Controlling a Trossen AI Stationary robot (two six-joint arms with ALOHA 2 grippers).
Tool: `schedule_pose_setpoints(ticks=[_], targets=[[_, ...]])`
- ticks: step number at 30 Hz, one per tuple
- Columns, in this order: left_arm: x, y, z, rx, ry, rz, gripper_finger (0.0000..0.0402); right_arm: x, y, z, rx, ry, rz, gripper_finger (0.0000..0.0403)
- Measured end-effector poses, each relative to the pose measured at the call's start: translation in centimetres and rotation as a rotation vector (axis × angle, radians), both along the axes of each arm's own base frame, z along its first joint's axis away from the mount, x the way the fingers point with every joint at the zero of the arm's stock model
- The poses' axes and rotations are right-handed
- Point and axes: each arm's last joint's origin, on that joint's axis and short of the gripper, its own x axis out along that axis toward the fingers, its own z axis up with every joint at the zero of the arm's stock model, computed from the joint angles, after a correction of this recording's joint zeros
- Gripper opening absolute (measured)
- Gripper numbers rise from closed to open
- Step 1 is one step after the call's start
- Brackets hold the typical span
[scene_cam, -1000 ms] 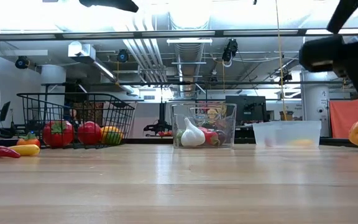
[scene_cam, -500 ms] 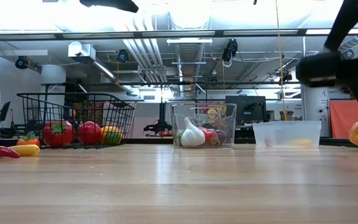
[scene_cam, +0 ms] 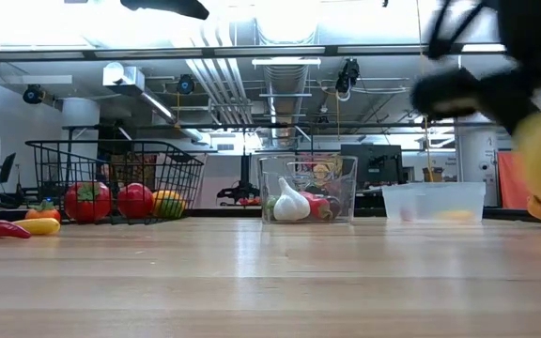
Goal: Sort produce into baskets
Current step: Put the yellow corn into the left transparent bin
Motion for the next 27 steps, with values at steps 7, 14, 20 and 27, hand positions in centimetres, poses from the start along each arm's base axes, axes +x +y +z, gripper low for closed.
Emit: schedule_pose_setpoints(ticks=[7,14,20,27], targets=[[0.0,0.0,0.0,0.001,0.001,0.000,0.0297,2.3,-4.1,5.8,-0.043,-0.159,-0.213,0.0122],[-0.1,0.2,0.1,0.039,-0.011,0.046,0.0297,4.7,-10.8,11.2,-0.084,-0.328,-0.423,0.0116],[-0.7,0.4,0.1,0.065,0.024,0.049,0.0297,6.4,-18.1,12.9,-0.093,-0.444,-0.606,0.0120],[-2.4,1.0,1.1,0.055,0.011,0.085,0.0297,6.9,-27.2,12.7,-0.118,-0.564,-0.874,0.0121]])
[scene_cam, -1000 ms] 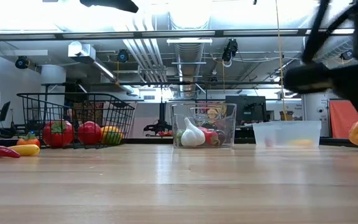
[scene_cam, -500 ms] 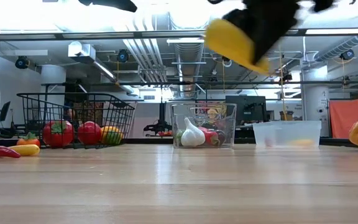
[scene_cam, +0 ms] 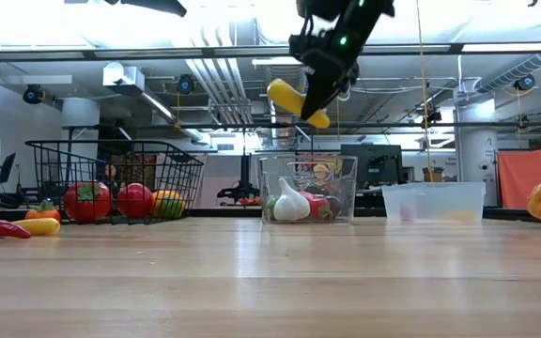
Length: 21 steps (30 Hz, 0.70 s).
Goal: Sort produce into baskets
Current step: Put the yellow corn into the left transparent bin
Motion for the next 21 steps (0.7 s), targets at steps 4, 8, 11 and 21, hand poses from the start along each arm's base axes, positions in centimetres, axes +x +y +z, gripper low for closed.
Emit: schedule_pose_setpoints(ticks=[4,8,11,21], targets=[[-0.3,0.2,0.1,0.000,0.004,0.003,0.0297,0.0,-4.4,-0.6,0.061,-0.090,-0.112,0.0124],[-0.4,0.2,0.0,0.005,0.016,0.009,0.0297,0.0,-7.5,-2.0,0.128,-0.134,-0.186,0.0121],[-0.5,0.3,-0.1,0.002,0.023,0.016,0.0297,0.1,-8.9,-3.3,0.146,-0.118,-0.225,0.0125],[-0.5,0.3,-0.2,0.004,0.027,0.017,0.0297,0.4,-11.0,-6.8,0.172,-0.034,-0.266,0.0134]])
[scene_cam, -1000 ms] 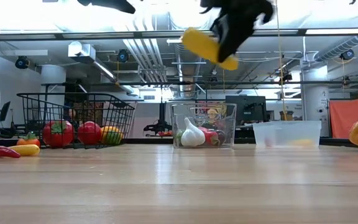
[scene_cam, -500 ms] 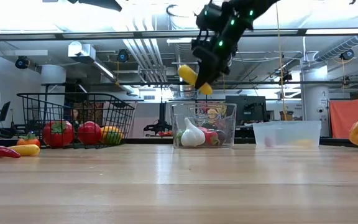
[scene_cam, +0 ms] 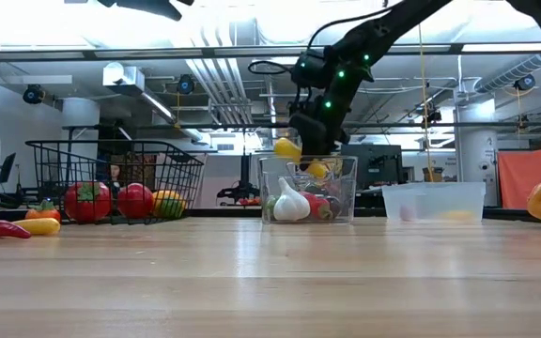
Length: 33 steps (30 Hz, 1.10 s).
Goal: Sort produce into baskets
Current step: Put the yellow corn into the left transparent bin, then put the red chili pepper into the right transparent bin
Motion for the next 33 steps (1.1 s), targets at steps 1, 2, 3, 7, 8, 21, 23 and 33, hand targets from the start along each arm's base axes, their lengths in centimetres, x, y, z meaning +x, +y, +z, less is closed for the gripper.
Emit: schedule_pose_setpoints(ticks=[1,2,3,7,8,21,23,33], targets=[[0.0,0.0,0.0,0.000,0.000,0.000,0.0297,0.0,-0.1,-0.1,0.000,0.003,0.001,0.0136],[0.0,0.0,0.0,0.000,0.000,0.000,0.0297,0.0,-0.1,-0.2,0.002,0.005,0.002,0.0139],[0.0,0.0,0.0,-0.001,-0.001,0.001,0.0297,0.1,-0.1,-0.3,0.003,0.004,0.001,0.0143],[0.0,0.0,0.0,-0.003,-0.004,0.002,0.0297,0.1,-0.3,-0.6,0.014,0.001,-0.018,0.0161],[0.0,0.0,0.0,-0.003,-0.004,0.002,0.0297,0.1,-0.3,-0.6,0.014,0.001,-0.020,0.0166],[0.0,-0.1,-0.1,-0.043,0.005,-0.024,0.0297,-0.4,0.0,1.2,0.032,-0.055,0.000,0.0220],[0.1,-0.2,-0.2,-0.069,0.020,-0.053,0.0297,-0.7,0.3,2.1,0.065,-0.103,0.015,0.0221],[0.5,-1.1,-1.7,-0.232,0.167,-0.211,0.0297,-1.7,6.1,7.8,0.149,-0.269,0.202,0.0219]])
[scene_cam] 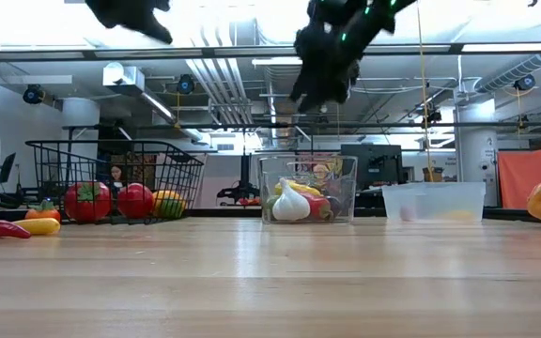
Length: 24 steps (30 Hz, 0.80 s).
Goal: Sort produce into baskets
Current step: Put the red chili pepper into the right transparent bin
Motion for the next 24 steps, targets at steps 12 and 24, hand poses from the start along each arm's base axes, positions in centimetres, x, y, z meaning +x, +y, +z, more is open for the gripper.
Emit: schedule_pose_setpoints(ticks=[12,24], targets=[[-1.4,-0.4,-5.1,-0.065,0.505,0.034,0.0294,-1.3,10.9,4.4,-0.047,-0.093,0.243,0.0219],[-1.5,-2.2,-11.0,-0.005,0.852,-0.030,0.0281,-2.4,16.1,3.9,-0.110,0.025,0.263,0.0219]])
